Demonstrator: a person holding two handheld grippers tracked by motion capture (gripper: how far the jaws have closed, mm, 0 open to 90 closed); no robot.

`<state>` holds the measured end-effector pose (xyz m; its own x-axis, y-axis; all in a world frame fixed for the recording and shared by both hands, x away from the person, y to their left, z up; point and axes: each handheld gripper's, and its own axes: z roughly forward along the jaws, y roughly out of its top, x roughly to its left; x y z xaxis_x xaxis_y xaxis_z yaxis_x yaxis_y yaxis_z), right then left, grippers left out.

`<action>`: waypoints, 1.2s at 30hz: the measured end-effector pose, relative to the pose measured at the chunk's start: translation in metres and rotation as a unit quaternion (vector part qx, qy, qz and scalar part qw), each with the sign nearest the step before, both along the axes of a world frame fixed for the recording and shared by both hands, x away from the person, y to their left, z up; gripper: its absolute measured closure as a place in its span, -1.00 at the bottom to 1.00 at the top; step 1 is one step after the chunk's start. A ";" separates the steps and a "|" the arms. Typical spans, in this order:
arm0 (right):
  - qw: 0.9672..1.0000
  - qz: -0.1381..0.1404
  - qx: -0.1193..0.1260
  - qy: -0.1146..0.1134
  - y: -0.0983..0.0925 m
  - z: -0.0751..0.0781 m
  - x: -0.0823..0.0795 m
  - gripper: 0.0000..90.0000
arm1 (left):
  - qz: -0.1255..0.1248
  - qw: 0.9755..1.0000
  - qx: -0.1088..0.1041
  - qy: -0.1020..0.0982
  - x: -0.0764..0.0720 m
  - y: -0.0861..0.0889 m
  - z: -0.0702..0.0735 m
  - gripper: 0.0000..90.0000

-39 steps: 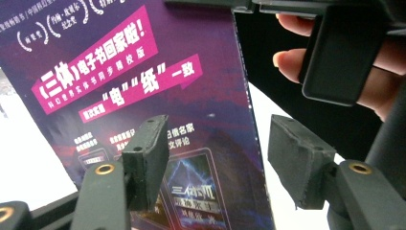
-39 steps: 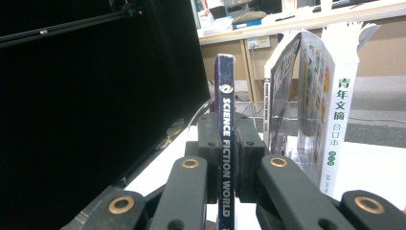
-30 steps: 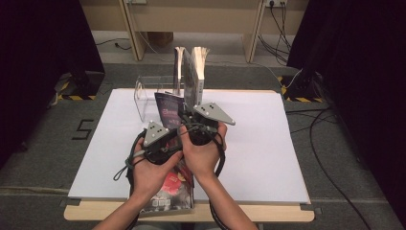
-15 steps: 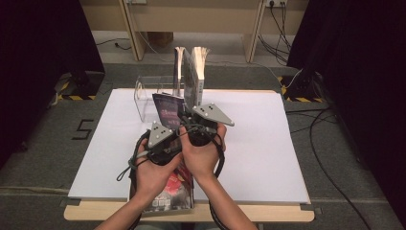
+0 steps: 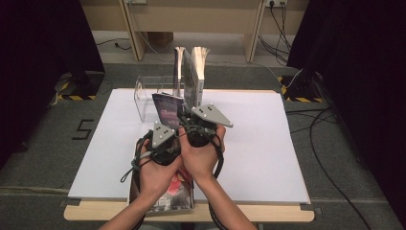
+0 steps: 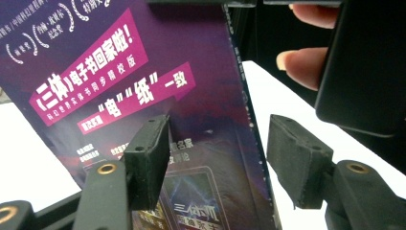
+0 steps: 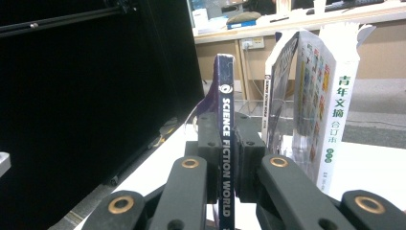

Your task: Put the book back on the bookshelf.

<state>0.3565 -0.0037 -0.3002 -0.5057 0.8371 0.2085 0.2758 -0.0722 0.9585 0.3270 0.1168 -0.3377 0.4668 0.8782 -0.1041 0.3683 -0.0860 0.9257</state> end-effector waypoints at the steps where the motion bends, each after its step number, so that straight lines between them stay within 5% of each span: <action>1: 1.000 0.001 0.001 0.002 0.000 0.000 0.000 0.88 | 0.004 1.000 0.001 0.001 0.001 0.000 -0.001 -0.09; 18: 1.000 0.023 0.000 0.014 0.004 0.000 -0.002 0.88 | -0.006 1.000 -0.001 0.005 -0.003 0.009 -0.003 0.20; 36: 0.999 0.040 -0.006 0.020 0.018 0.002 -0.003 0.80 | 0.029 0.999 -0.009 -0.013 -0.019 0.026 -0.007 0.54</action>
